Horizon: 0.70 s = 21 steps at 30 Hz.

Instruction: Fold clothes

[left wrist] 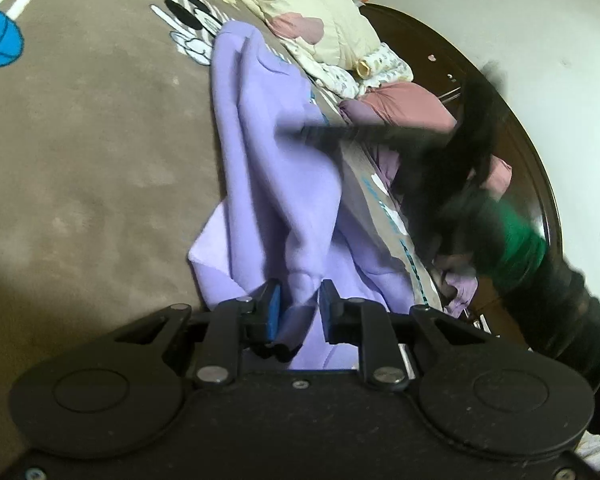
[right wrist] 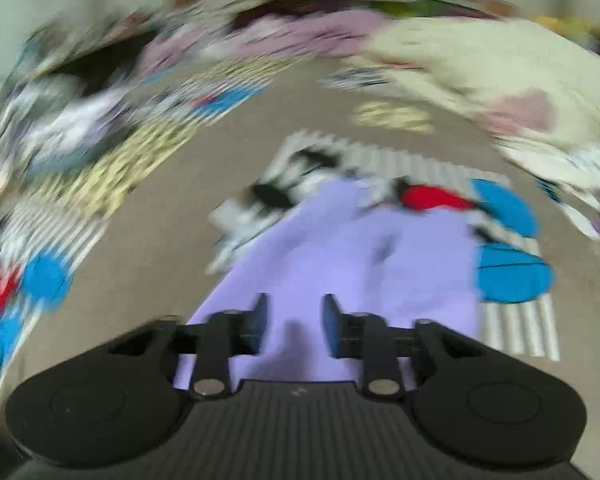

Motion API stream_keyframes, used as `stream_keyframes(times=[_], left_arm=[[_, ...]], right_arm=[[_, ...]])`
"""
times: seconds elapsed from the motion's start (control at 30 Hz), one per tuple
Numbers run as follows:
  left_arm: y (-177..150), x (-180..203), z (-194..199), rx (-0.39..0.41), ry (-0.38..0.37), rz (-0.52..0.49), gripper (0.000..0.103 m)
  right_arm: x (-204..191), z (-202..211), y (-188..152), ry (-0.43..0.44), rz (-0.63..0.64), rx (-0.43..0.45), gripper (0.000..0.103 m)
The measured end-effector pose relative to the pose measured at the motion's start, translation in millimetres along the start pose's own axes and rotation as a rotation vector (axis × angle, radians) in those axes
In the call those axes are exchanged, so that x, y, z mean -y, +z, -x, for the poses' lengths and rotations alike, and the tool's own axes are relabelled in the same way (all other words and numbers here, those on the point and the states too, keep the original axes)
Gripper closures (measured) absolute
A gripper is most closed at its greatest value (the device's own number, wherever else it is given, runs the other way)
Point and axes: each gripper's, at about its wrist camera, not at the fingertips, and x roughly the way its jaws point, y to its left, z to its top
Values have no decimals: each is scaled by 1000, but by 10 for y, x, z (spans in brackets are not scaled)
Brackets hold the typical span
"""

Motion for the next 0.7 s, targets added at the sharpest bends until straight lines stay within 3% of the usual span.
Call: stream_keyframes(times=[0.03, 0.07, 0.17, 0.27, 0.3, 0.37, 0.5, 0.57, 0.63, 0.7], left_arm=[[2, -4, 5, -3, 1, -1, 85], [0, -4, 19, -2, 3, -4, 85], [-7, -2, 61, 1, 7, -13, 85], [-4, 0, 96, 3, 7, -22, 85], [-3, 3, 108, 3, 7, -26, 85], [-20, 65, 152, 5, 14, -55, 85], [43, 139, 280, 67, 11, -90, 83], [106, 154, 305, 110, -7, -85, 43], [130, 174, 266, 123, -9, -94, 42], [116, 197, 169, 108, 5, -115, 50]], right_arm=[[-135, -107, -138, -65, 110, -60, 60], [-213, -151, -268, -113, 183, -65, 55], [-160, 26, -305, -155, 122, 11, 51], [-243, 356, -319, -168, 124, 157, 49], [-271, 338, -358, -170, 159, 128, 43], [-277, 187, -440, -220, 228, 15, 53], [93, 359, -383, -168, 16, 76, 54], [330, 426, -386, -105, -137, 83, 50], [529, 456, -408, -38, -269, 78, 51], [613, 393, -485, 16, -335, 44, 51]])
